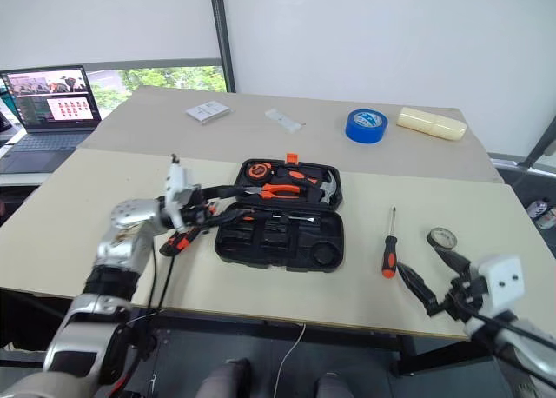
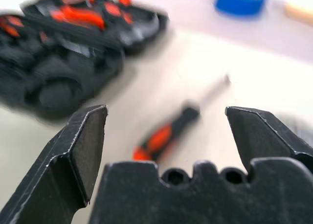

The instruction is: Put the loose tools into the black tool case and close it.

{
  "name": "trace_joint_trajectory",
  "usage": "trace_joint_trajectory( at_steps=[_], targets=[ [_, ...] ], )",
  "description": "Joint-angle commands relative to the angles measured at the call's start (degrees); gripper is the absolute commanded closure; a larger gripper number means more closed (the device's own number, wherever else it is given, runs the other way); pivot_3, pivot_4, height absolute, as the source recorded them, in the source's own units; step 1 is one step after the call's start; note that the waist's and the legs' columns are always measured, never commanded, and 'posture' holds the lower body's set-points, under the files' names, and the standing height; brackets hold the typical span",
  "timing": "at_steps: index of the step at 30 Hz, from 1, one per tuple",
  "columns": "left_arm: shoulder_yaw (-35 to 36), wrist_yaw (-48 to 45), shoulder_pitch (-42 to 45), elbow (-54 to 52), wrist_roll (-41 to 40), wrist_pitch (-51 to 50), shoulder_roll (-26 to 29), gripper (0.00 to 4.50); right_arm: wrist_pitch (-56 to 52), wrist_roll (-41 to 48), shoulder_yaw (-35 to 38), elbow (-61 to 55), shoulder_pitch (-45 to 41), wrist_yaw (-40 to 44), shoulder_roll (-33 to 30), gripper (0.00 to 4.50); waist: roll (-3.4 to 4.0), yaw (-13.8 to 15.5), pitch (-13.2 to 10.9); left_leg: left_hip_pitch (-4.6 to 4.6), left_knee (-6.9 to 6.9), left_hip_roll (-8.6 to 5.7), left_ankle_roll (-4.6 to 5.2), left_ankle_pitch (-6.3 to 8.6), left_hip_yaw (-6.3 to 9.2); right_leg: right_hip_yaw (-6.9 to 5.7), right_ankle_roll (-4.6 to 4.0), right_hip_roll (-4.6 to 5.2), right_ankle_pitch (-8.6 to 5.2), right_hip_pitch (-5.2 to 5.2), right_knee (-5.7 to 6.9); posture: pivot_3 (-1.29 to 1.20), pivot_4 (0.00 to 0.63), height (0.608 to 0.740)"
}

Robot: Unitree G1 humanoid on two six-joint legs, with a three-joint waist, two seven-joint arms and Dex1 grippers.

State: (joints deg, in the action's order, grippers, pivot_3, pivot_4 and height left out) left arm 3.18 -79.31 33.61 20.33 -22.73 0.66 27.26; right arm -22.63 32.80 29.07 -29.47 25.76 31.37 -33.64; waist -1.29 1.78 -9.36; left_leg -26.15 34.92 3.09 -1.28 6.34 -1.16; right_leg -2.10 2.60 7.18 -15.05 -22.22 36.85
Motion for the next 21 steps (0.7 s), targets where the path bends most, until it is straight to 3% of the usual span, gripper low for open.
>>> trace_joint_trajectory(
  at_steps=[1,4,7,10,12,15,21],
  targets=[
    [1.48,-3.27,-6.85,-12.18,-5.42,-3.82,4.23,0.09,-5.13,0.81,3.37,-4.16,4.26,-3.84,1.45,0.0,0.0,-0.14,0.0,0.0,0.0,0.01,0.0,0.0,0.0,-0.01,-0.04,0.0,-0.02,0.0,0.01,0.0,0.15,0.74],
    [1.99,-5.99,-13.79,-14.91,-3.13,1.84,8.83,0.09,-9.54,-0.87,4.04,-4.97,7.56,-6.26,1.16,0.0,0.08,-0.45,0.04,0.0,0.03,0.07,-0.09,0.05,0.0,-0.01,-0.1,0.0,-0.35,-0.03,-0.02,0.0,0.15,0.74],
    [3.93,-5.64,-16.62,-15.71,-5.29,0.63,11.5,0.09,-19.1,4.2,4.68,-7.8,4.69,-9.54,-1.15,0.0,0.1,-0.92,0.04,0.09,0.02,0.1,-0.43,0.26,-0.03,-0.01,-0.14,0.03,-0.33,-0.06,-0.07,0.0,0.15,0.74],
    [4.69,-4.25,-18.38,-19.92,-9.02,-3.68,11.88,0.09,-28.76,13.64,4.92,-7.86,-6.28,-14.04,-3.33,0.0,0.09,-1.54,0.02,0.08,0.06,0.3,-0.44,0.27,-0.1,-0.02,-0.23,0.01,-0.27,-0.07,-0.11,0.0,0.15,0.74],
    [4.02,-2.91,-19.16,-22.09,-9.38,-4.13,10.85,0.09,-34.63,15.45,2.26,-6.27,-13.12,-15.72,-5.64,0.0,0.12,-1.74,0.01,0.08,0.04,0.35,-0.44,0.27,-0.13,-0.02,-0.25,0.0,-0.26,-0.06,-0.15,0.0,0.15,0.74],
    [2.9,-1.21,-19.56,-24.33,-9.34,-4.61,9.59,0.09,-45.03,15.45,-3.46,-2.94,-22.29,-19.16,-9.52,0.0,0.12,-1.51,0.01,0.21,0.04,0.4,-0.43,0.26,-0.25,-0.07,-0.26,0.0,-0.25,-0.14,-0.15,0.0,0.15,0.74],
    [1.21,0.79,-19.19,-28.18,-9.65,-5.79,8.76,0.09,-61.32,14.03,-11.25,6.66,-42.43,-24.67,-7.46,0.0,0.08,-1.13,-0.01,-0.24,0.02,0.41,0.26,-0.13,-0.4,0.11,-0.27,-0.18,0.07,-0.23,-0.09,0.0,0.15,0.74]
  ],
)
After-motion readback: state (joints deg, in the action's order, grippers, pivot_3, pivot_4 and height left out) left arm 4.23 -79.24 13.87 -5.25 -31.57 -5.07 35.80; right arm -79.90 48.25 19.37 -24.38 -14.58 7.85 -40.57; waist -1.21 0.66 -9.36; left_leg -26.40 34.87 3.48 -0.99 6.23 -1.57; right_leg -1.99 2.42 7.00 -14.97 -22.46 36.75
